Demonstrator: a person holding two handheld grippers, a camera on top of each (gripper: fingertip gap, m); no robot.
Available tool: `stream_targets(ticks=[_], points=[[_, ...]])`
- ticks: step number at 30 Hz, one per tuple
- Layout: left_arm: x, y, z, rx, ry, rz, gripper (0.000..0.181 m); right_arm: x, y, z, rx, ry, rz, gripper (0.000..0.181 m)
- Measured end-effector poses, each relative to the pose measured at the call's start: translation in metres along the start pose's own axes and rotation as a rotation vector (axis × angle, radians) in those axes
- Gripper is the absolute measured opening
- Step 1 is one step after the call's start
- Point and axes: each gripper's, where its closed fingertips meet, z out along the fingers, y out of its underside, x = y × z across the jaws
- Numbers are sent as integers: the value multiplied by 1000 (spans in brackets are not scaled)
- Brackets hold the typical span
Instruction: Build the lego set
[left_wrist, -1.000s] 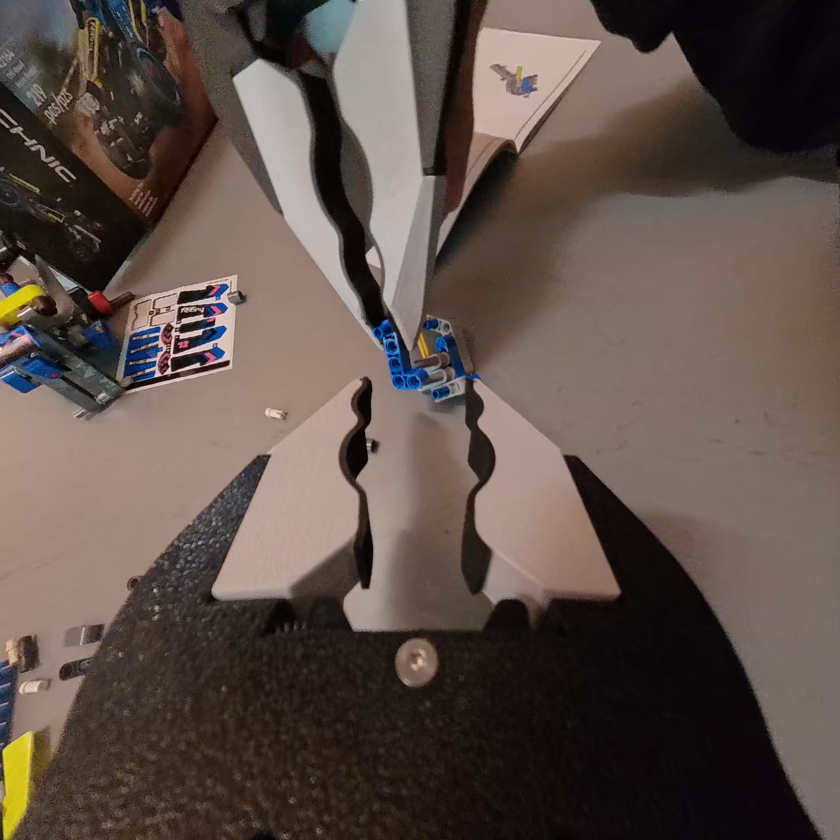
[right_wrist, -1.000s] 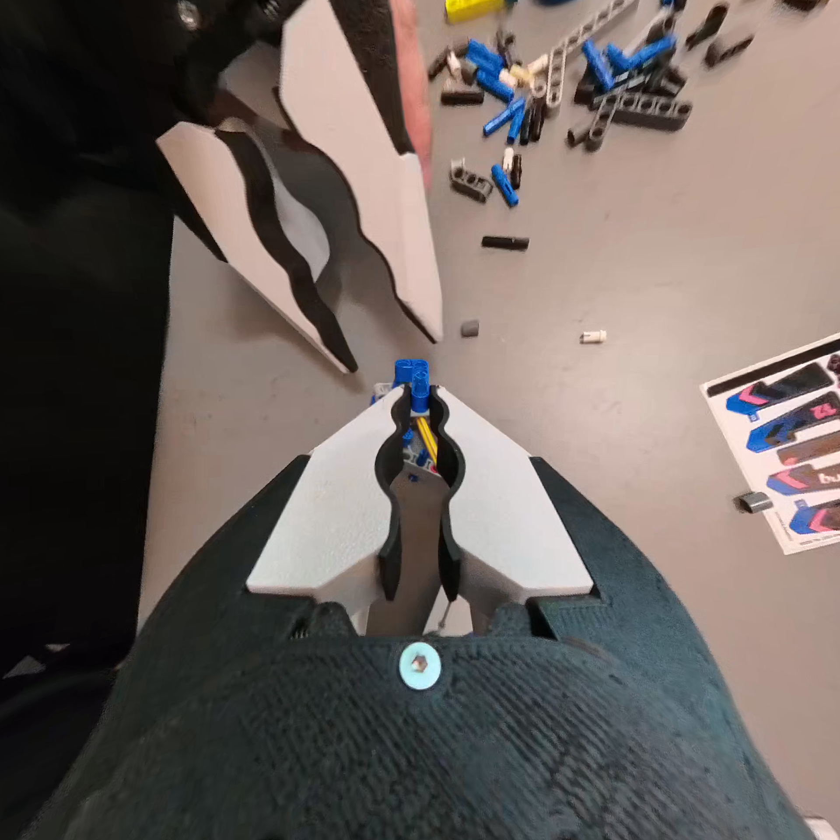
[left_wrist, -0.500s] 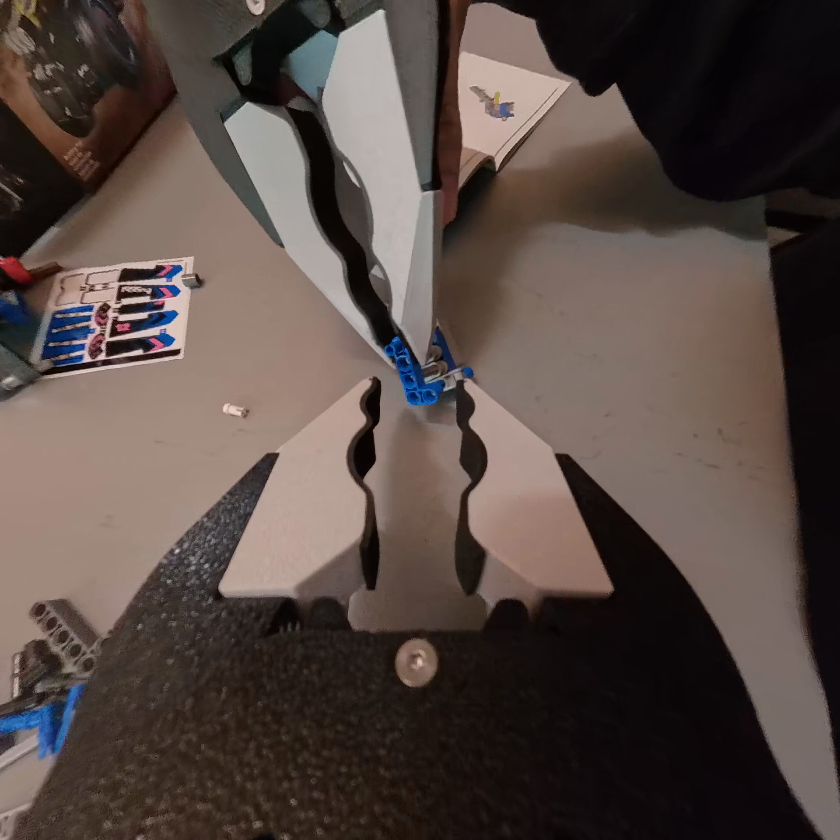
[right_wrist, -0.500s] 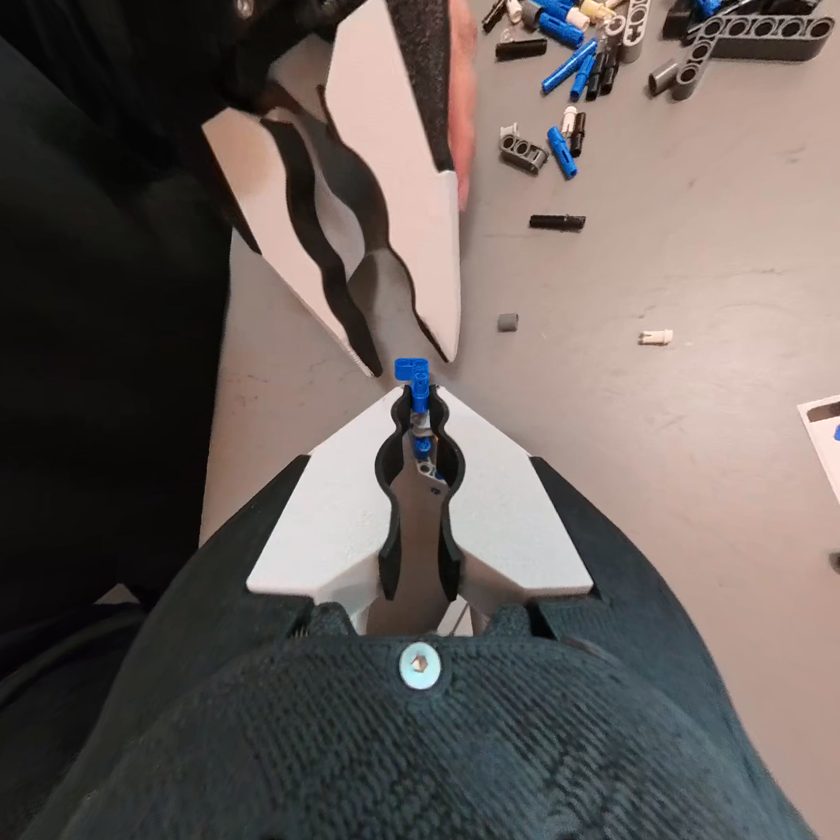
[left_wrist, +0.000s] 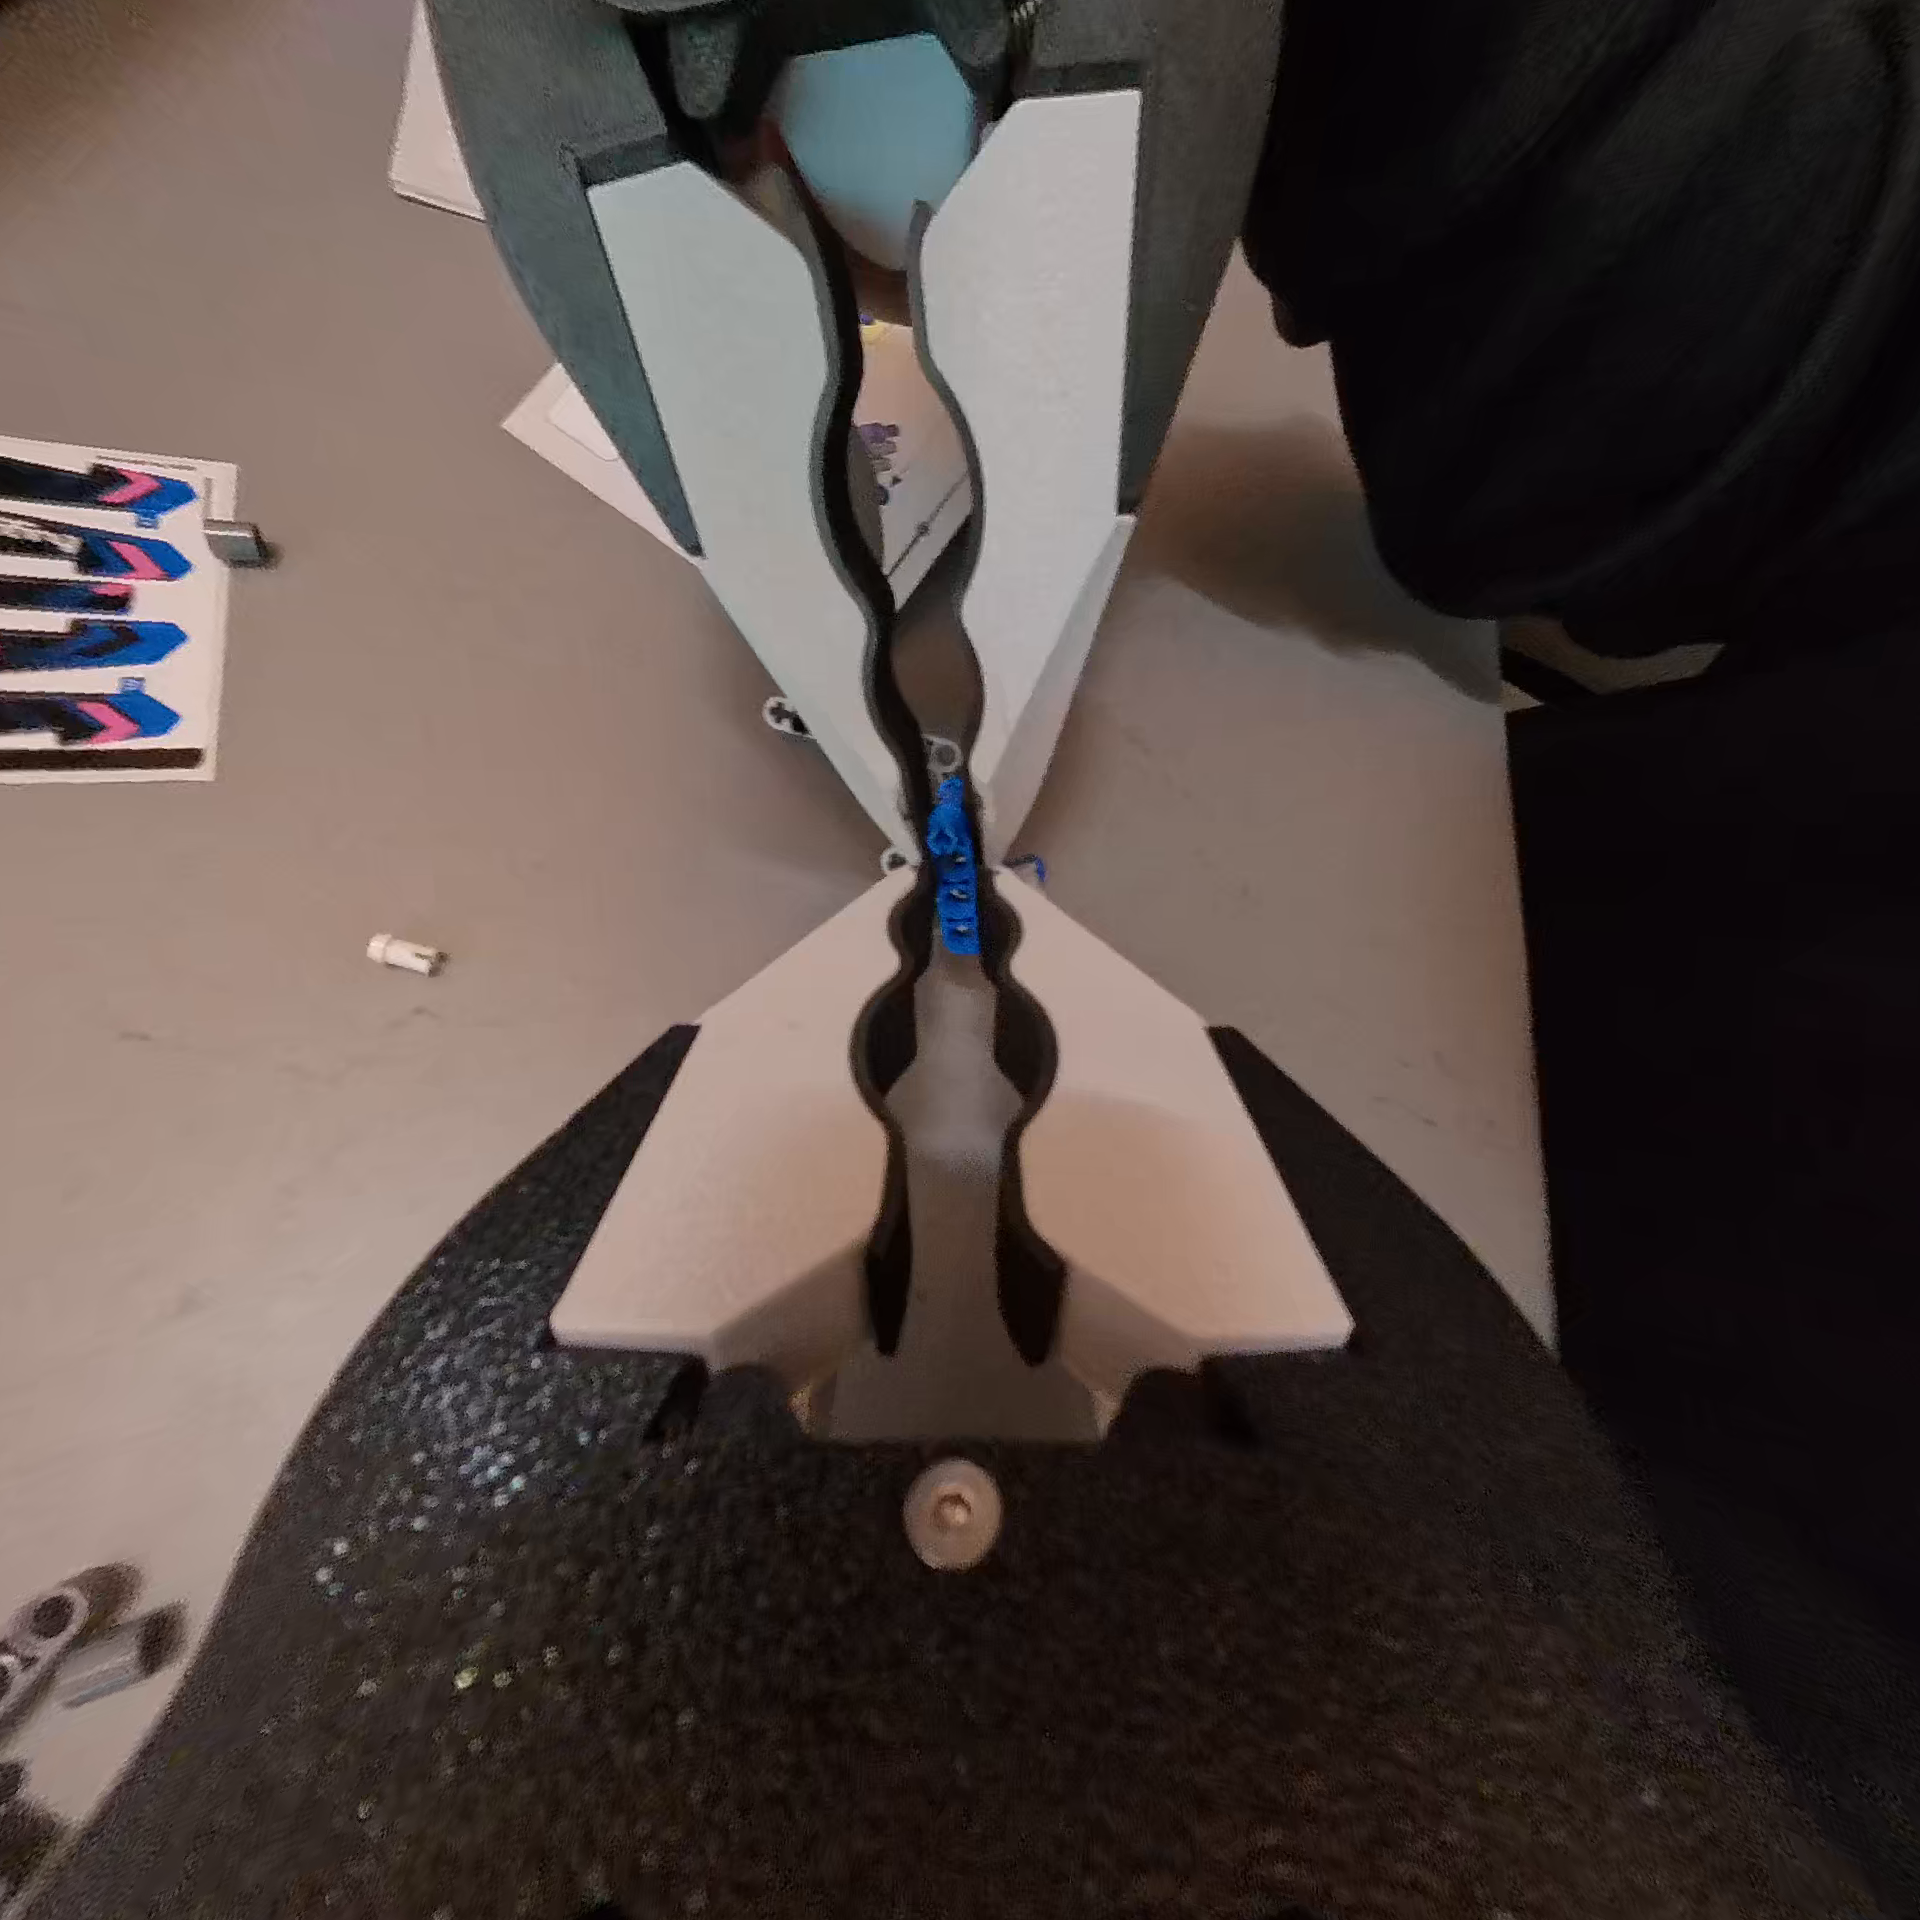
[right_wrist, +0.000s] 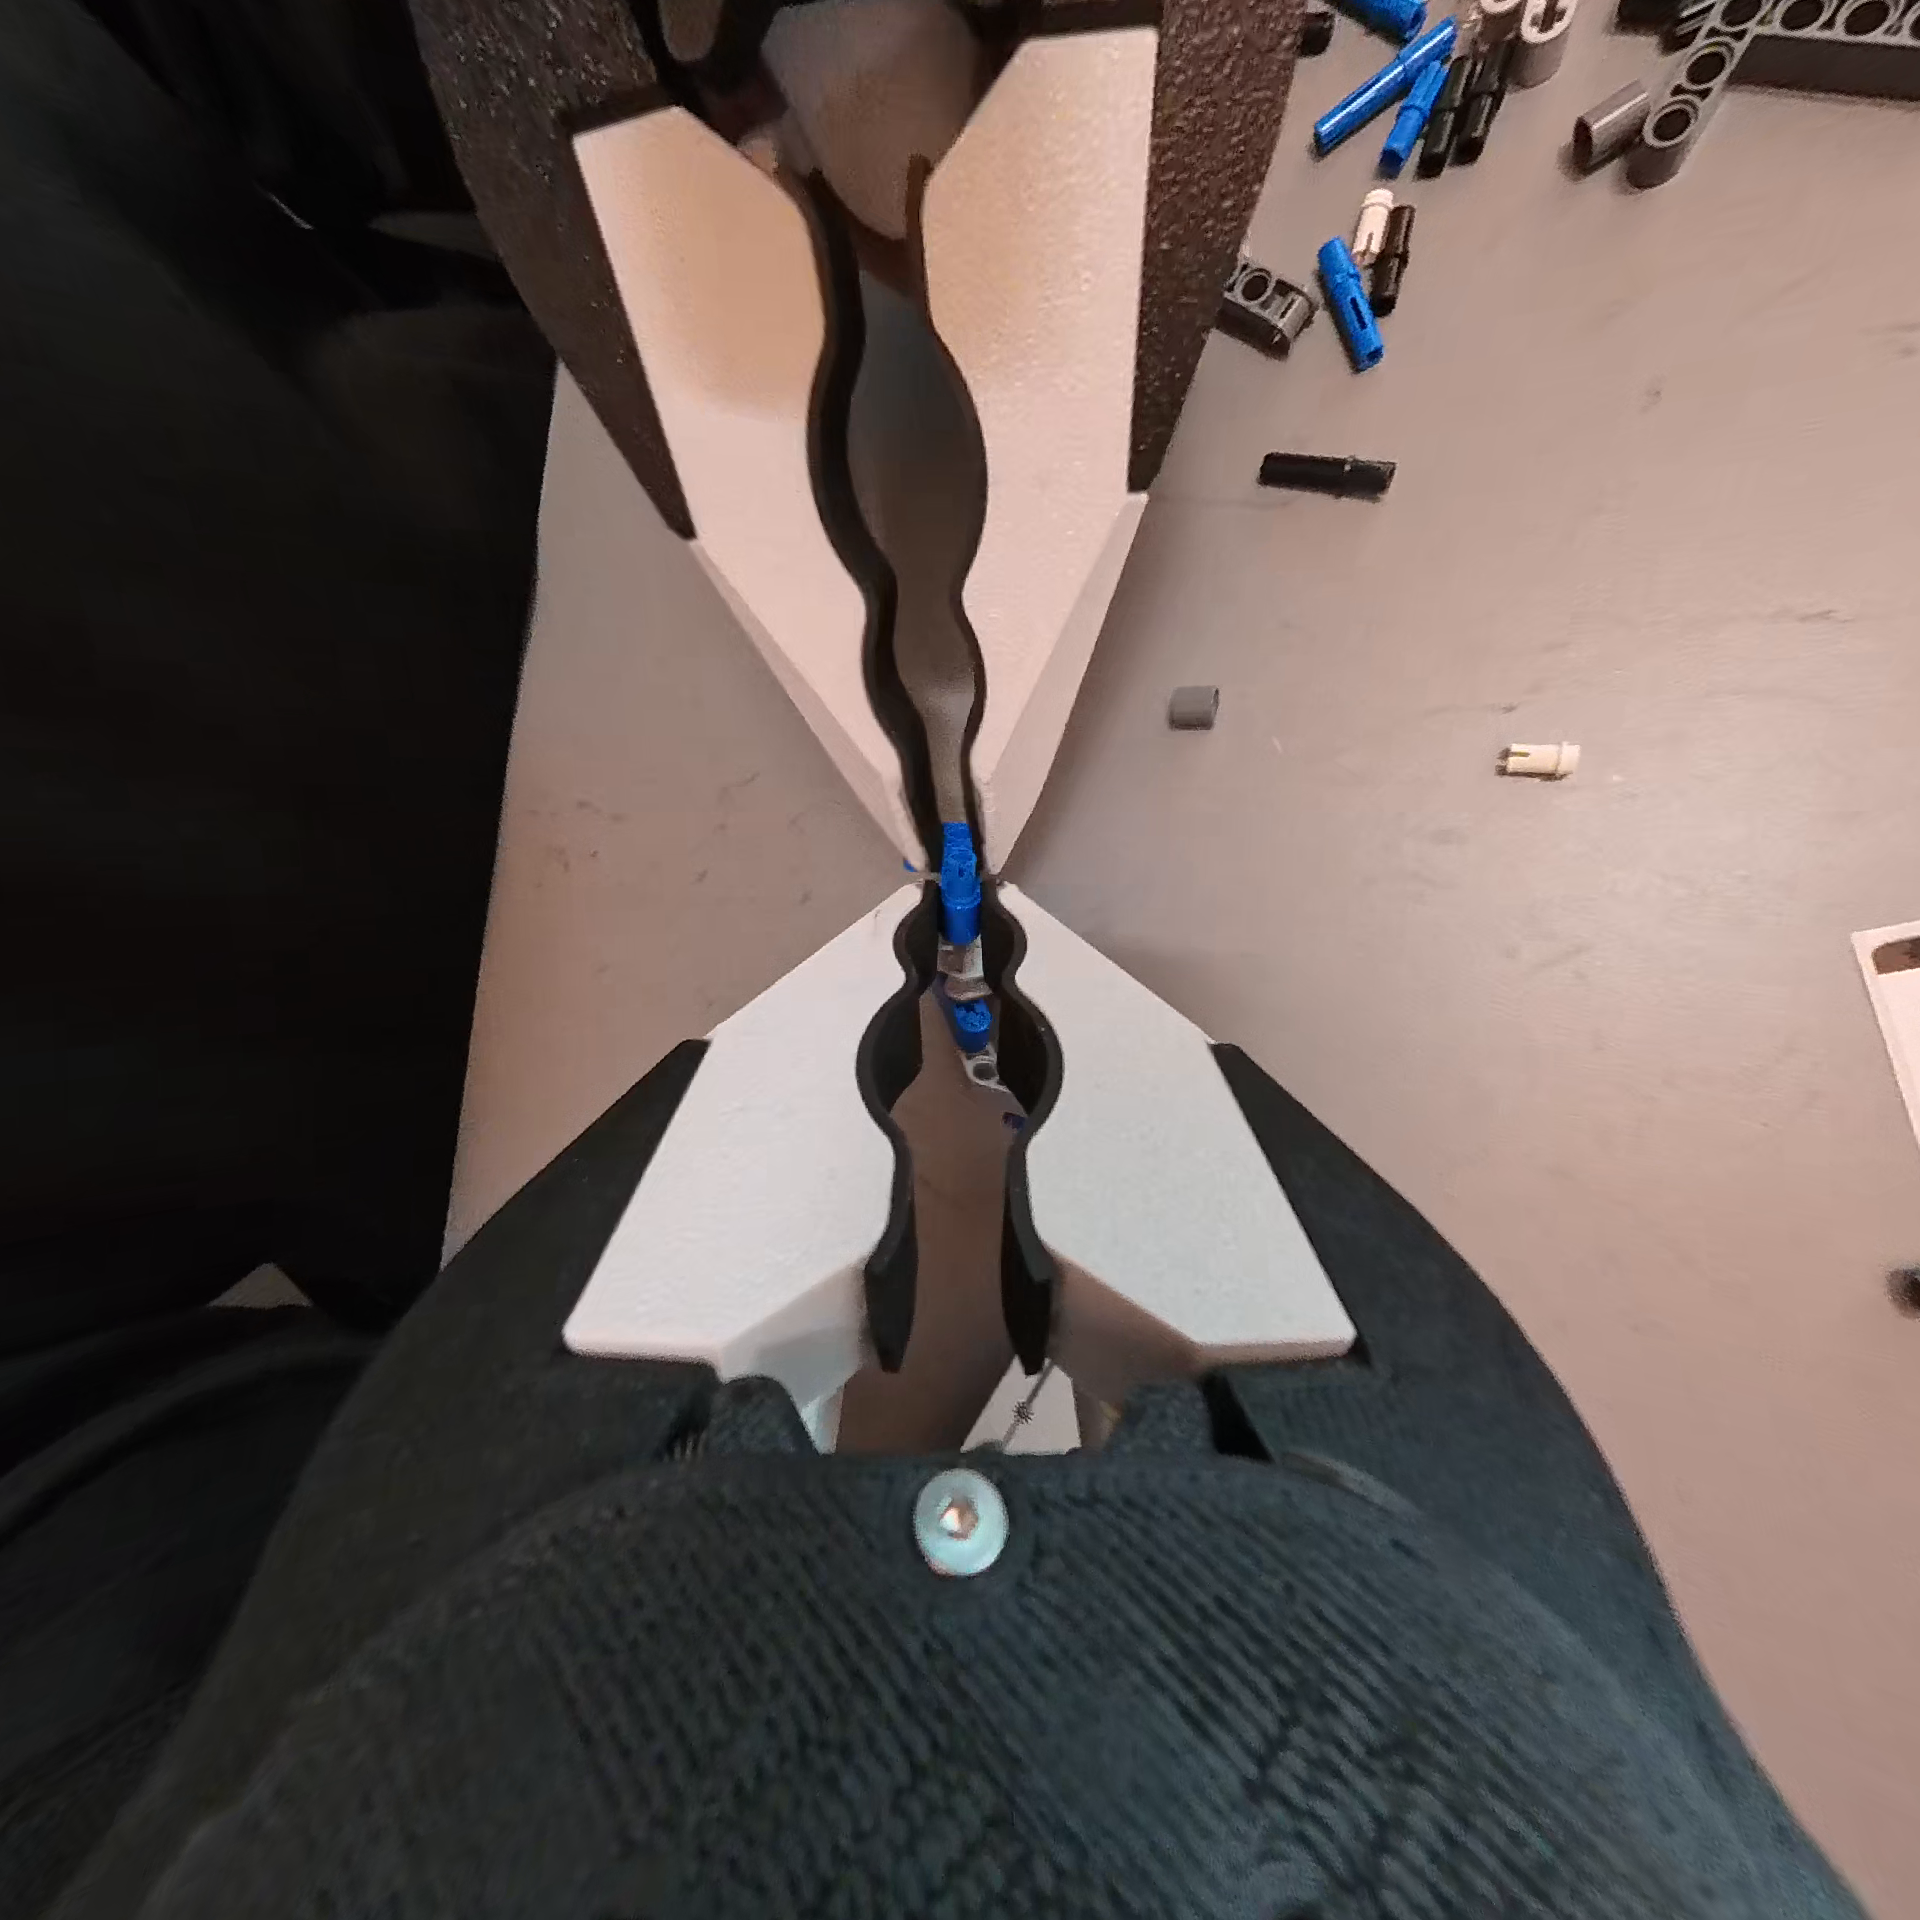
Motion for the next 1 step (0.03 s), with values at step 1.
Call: stream_targets(ticks=[1], points=[[-1,0,1,-3,-9,10,3,1,0,0,2,7,1,6]])
